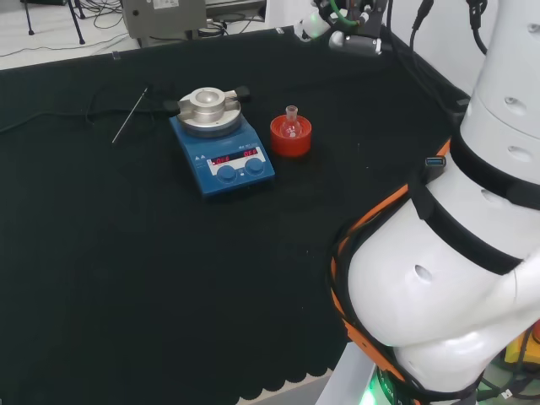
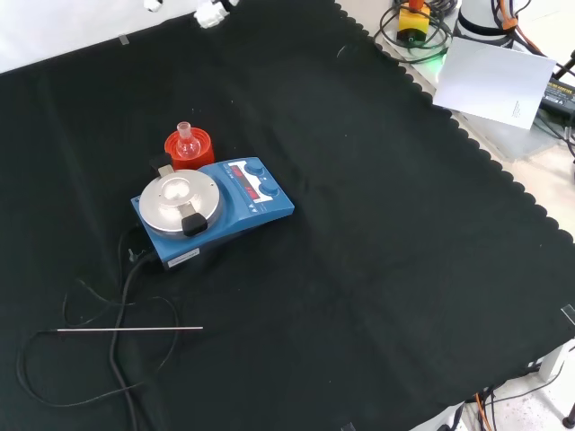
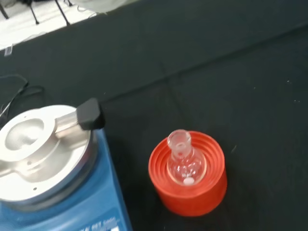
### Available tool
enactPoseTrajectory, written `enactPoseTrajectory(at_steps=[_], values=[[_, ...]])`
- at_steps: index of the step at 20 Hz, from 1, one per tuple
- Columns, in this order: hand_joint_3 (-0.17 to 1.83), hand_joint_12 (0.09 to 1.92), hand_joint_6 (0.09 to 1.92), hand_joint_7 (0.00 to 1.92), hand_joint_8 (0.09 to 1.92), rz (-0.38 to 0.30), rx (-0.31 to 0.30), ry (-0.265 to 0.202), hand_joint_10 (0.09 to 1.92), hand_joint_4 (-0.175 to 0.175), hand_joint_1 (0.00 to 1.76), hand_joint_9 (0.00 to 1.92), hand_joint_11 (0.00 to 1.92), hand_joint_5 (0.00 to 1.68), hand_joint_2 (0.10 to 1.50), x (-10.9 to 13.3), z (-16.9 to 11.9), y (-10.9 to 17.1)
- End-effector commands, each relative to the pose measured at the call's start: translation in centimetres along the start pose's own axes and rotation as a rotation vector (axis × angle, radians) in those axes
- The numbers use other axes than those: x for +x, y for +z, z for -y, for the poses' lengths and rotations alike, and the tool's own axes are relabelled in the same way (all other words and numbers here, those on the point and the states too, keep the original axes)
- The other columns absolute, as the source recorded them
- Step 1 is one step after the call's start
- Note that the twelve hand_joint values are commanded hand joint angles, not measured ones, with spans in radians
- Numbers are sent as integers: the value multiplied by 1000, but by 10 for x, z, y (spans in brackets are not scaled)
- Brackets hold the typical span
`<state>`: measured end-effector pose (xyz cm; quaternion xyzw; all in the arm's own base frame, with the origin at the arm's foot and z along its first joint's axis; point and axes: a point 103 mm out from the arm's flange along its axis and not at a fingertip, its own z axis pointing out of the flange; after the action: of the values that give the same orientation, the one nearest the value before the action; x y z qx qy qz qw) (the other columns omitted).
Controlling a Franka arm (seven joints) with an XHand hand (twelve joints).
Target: Pick up the round-bottom flask.
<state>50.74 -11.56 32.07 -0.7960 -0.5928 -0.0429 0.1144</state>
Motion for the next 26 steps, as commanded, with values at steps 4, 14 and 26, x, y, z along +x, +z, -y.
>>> enactPoseTrajectory(at_steps=[4, 14, 26], values=[[627, 1361, 87, 269, 684, -123, 81, 15, 704, -93, 723, 377, 0, 564, 696, -5, -62, 92], [566, 1387, 87, 292, 701, -171, 82, 40, 713, -91, 737, 407, 30, 580, 656, -5, -73, 128], [569, 1363, 87, 340, 700, -228, 93, 34, 693, -92, 799, 461, 93, 615, 618, -11, -73, 163]])
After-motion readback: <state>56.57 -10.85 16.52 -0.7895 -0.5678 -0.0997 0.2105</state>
